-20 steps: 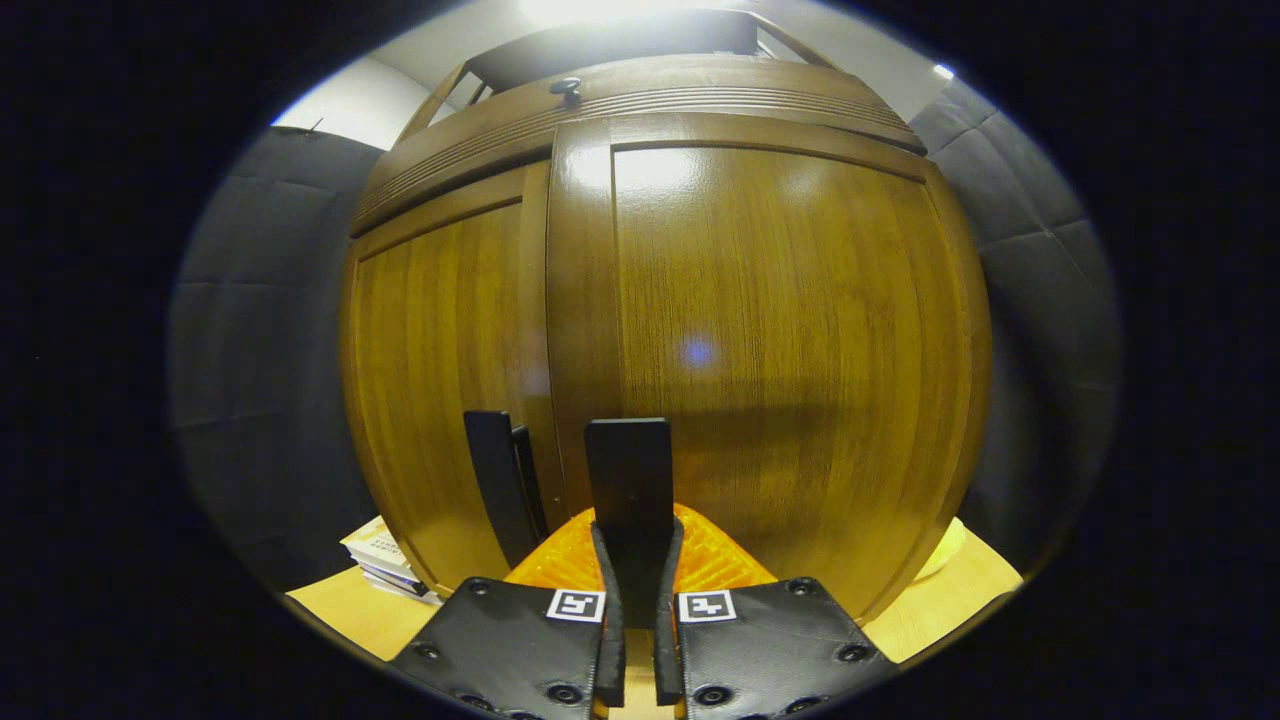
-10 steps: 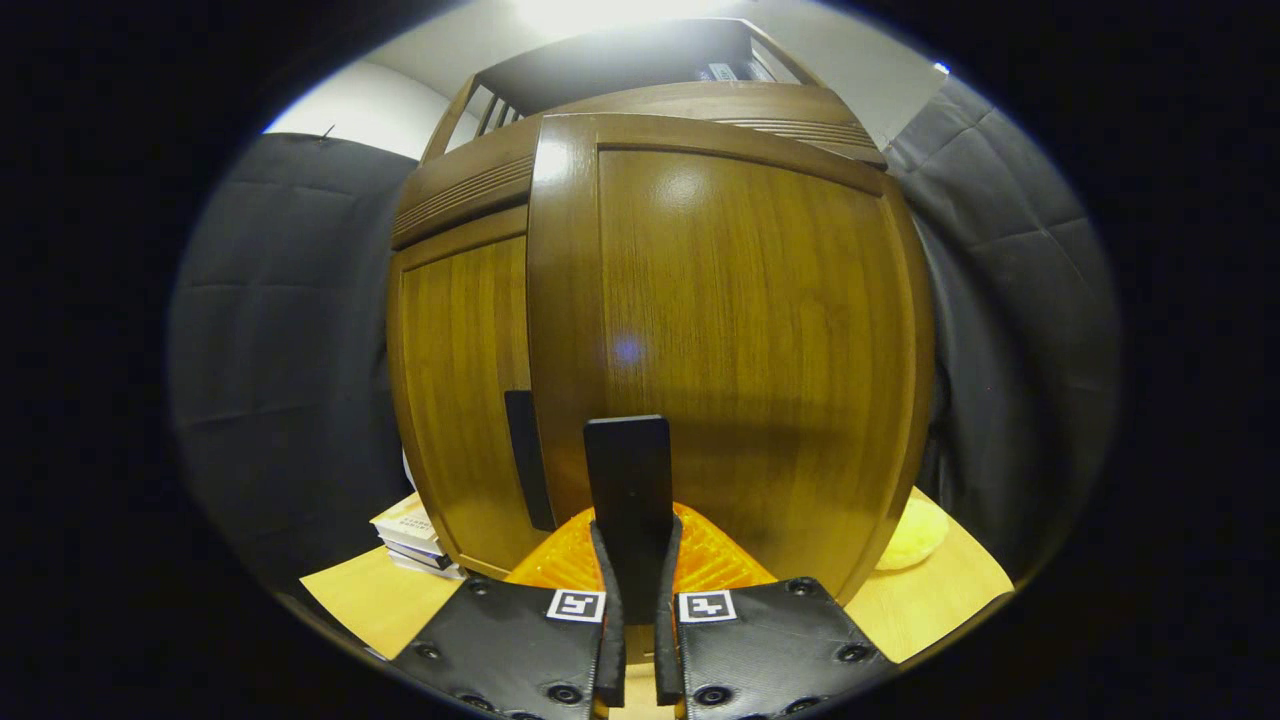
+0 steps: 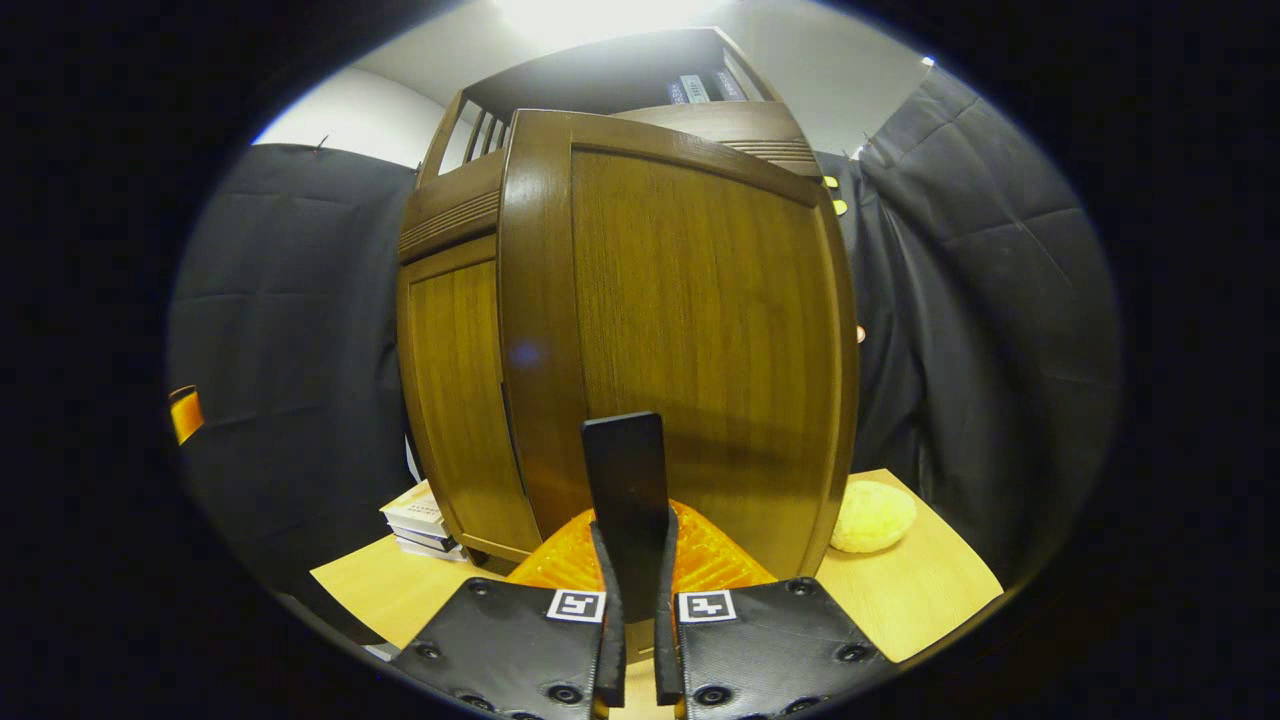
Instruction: Open the right door of the double-door shoe cabinet with the right hand, and open the left door with the left hand.
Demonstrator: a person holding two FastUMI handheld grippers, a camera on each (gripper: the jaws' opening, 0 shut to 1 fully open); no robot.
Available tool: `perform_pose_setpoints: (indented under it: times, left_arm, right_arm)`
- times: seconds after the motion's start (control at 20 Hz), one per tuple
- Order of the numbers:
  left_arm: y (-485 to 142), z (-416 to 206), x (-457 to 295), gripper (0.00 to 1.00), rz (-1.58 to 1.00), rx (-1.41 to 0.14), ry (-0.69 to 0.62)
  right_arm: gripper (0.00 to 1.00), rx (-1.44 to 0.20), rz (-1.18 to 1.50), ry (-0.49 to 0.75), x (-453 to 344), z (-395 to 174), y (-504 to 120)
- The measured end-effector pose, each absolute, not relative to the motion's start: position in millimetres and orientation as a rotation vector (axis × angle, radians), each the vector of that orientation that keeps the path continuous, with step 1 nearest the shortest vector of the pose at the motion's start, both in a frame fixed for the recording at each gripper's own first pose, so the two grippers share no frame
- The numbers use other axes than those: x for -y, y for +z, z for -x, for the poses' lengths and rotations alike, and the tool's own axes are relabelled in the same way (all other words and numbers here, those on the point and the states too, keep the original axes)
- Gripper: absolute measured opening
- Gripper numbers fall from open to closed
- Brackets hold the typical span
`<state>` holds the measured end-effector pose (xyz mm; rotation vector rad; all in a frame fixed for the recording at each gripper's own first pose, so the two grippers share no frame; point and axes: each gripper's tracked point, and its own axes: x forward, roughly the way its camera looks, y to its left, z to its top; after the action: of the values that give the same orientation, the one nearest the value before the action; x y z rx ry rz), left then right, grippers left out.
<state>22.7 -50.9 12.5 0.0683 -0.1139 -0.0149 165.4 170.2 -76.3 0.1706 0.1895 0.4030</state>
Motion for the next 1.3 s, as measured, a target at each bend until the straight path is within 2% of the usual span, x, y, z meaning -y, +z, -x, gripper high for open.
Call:
perform_pose_setpoints:
  times: [0.3,0.35,0.5,0.55,0.85,0.95,1.0,1.15,1.2,1.25,1.3]
  left_arm:
    - [11,-33,95,0.94,-0.037,0.114,-0.098]
    - [10,-34,102,0.94,-0.036,0.116,-0.11]
    - [14,-34,120,0.94,-0.035,0.121,-0.145]
    - [13,-35,127,0.94,-0.034,0.124,-0.156]
    - [10,-44,156,0.94,-0.026,0.118,-0.201]
    - [9,-47,161,0.94,-0.021,0.111,-0.213]
    - [9,-47,165,0.94,-0.021,0.107,-0.219]
    - [8,-56,183,0.94,-0.022,0.104,-0.241]
    - [7,-60,187,0.94,-0.021,0.1,-0.248]
    - [6,-62,191,0.94,-0.017,0.096,-0.256]
    - [6,-66,198,0.94,-0.012,0.091,-0.266]
  right_arm:
    - [0.11,-0.199,-0.181,0.376,-142,-154,-74]
    - [0.14,-0.201,-0.183,0.371,-138,-151,-74]
    - [0.11,-0.202,-0.188,0.359,-124,-147,-76]
    - [0.14,-0.202,-0.189,0.352,-120,-145,-75]
    - [0.11,-0.2,-0.183,0.293,-89,-143,-78]
    - [0.13,-0.2,-0.177,0.27,-77,-142,-79]
    - [0.1,-0.201,-0.176,0.254,-71,-140,-79]
    - [0.12,-0.224,-0.165,0.209,-54,-138,-87]
    - [0.07,-0.237,-0.163,0.196,-47,-138,-93]
    - [0.11,-0.247,-0.164,0.181,-42,-137,-95]
    - [0.06,-0.251,-0.169,0.164,-34,-137,-98]
